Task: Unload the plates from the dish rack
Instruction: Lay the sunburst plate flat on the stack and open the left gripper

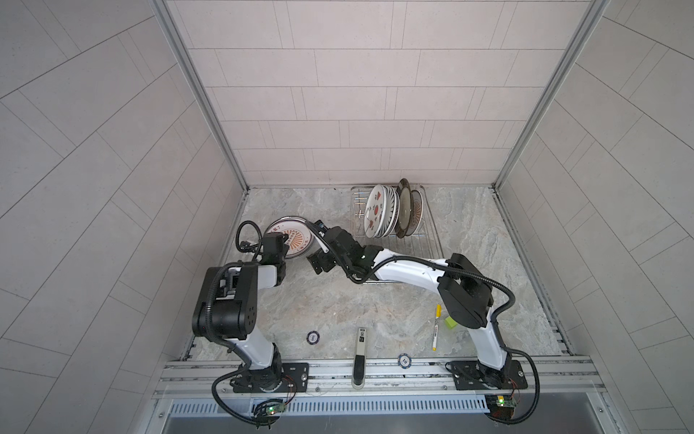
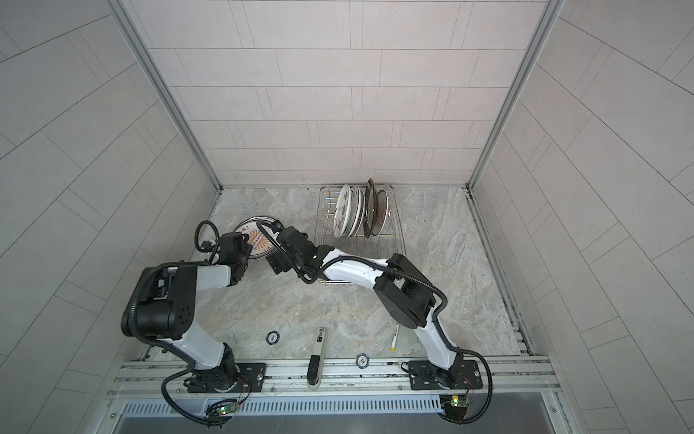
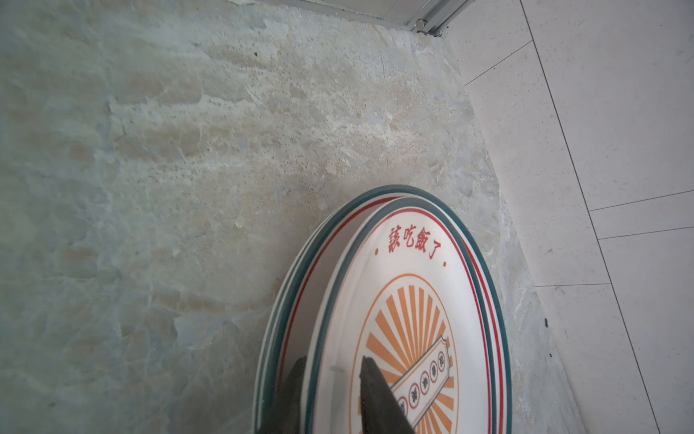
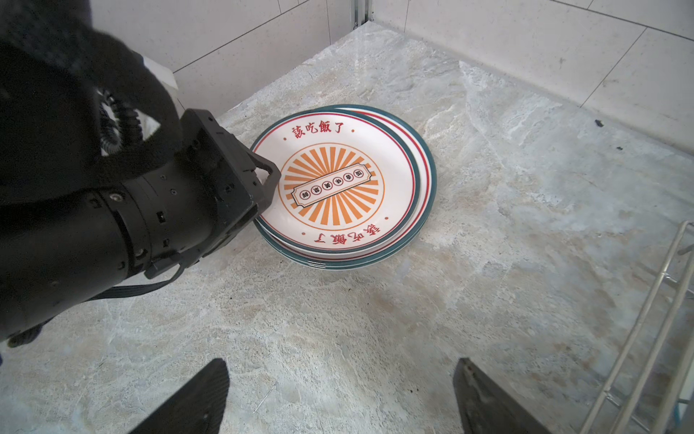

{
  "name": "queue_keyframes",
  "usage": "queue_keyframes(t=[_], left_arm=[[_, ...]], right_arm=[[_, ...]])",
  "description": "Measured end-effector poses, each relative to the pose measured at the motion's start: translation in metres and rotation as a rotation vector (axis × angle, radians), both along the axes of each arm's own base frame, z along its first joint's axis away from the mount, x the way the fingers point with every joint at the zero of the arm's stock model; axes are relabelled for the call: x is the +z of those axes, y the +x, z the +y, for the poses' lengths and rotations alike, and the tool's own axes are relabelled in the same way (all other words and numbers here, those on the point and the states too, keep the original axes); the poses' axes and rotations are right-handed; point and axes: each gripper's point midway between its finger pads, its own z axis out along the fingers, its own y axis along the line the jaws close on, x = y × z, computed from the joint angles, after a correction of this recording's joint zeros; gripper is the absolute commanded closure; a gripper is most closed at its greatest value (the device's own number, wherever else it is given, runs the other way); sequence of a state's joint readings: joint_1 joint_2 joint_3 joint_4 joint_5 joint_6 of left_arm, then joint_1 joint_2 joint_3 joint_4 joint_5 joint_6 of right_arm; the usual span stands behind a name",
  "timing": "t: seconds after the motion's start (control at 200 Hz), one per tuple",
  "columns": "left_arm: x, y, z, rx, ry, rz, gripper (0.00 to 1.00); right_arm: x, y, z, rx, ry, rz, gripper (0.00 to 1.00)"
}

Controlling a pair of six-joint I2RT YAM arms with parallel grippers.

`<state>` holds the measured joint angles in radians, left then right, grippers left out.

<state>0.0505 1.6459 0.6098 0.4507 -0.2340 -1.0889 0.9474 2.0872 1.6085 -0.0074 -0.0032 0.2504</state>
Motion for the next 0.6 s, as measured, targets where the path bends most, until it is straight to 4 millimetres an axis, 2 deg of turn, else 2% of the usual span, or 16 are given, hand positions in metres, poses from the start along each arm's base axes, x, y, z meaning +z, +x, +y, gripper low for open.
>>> queue_keyframes(t=[0.37,0.6], left_arm=[[0.001,-0.006,0.007,0.037,0.016,-0.002,0.81],[0.013,-0.019,0.012,0.067,0.037,-0.020,0.79]], right_arm=[[0.000,0.000,0.000,0.002,-0.003,-0.003,0.05],[0.000,0.000,0.000,0.002,-0.002,-0.003,0.05]])
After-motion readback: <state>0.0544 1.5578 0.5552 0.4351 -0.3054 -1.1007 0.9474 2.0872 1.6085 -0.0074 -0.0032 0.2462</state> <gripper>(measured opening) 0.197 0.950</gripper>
